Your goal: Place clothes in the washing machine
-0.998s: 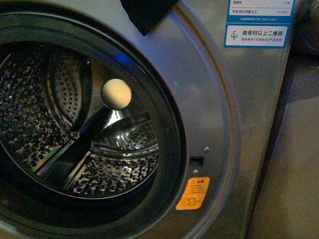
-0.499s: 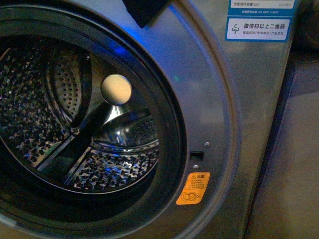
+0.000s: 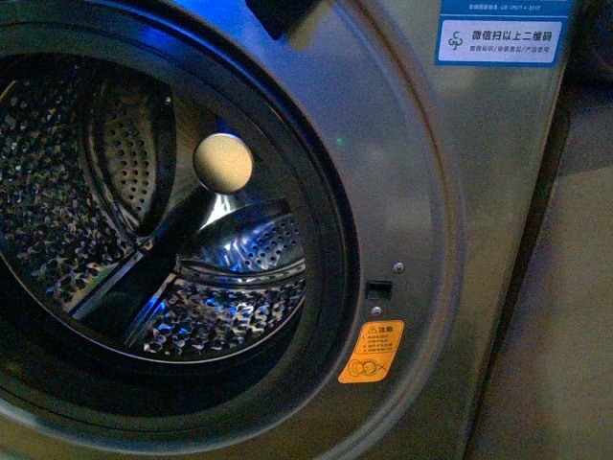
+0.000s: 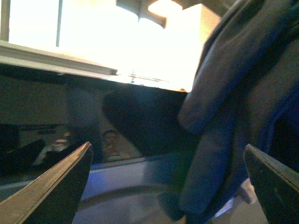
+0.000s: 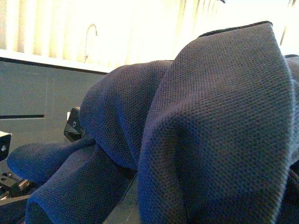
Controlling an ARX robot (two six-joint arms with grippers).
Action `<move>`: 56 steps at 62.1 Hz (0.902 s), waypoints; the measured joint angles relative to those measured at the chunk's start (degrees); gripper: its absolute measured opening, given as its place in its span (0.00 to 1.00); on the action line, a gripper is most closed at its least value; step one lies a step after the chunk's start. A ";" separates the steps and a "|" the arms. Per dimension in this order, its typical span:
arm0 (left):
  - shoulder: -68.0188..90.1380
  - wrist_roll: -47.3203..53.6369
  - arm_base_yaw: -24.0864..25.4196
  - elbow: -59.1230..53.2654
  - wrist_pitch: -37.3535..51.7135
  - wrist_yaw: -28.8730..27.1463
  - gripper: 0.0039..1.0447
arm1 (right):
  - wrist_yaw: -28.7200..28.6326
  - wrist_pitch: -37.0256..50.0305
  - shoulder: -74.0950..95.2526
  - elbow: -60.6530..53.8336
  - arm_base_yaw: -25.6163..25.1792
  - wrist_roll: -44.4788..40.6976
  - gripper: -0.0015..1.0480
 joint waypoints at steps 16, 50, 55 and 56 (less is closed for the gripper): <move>9.27 -3.65 -7.98 8.94 6.80 9.55 0.94 | 0.00 0.00 0.00 0.00 0.00 -0.04 0.15; 13.35 -2.12 -21.70 12.48 9.25 12.07 0.94 | 0.00 0.00 0.00 0.00 0.00 -0.04 0.15; 12.00 -1.99 -24.15 10.82 9.11 12.07 0.94 | 0.00 0.00 0.00 0.00 0.00 -0.04 0.15; 11.87 -1.99 -24.44 10.69 9.14 12.04 0.94 | 0.00 0.00 0.00 0.00 0.00 -0.04 0.15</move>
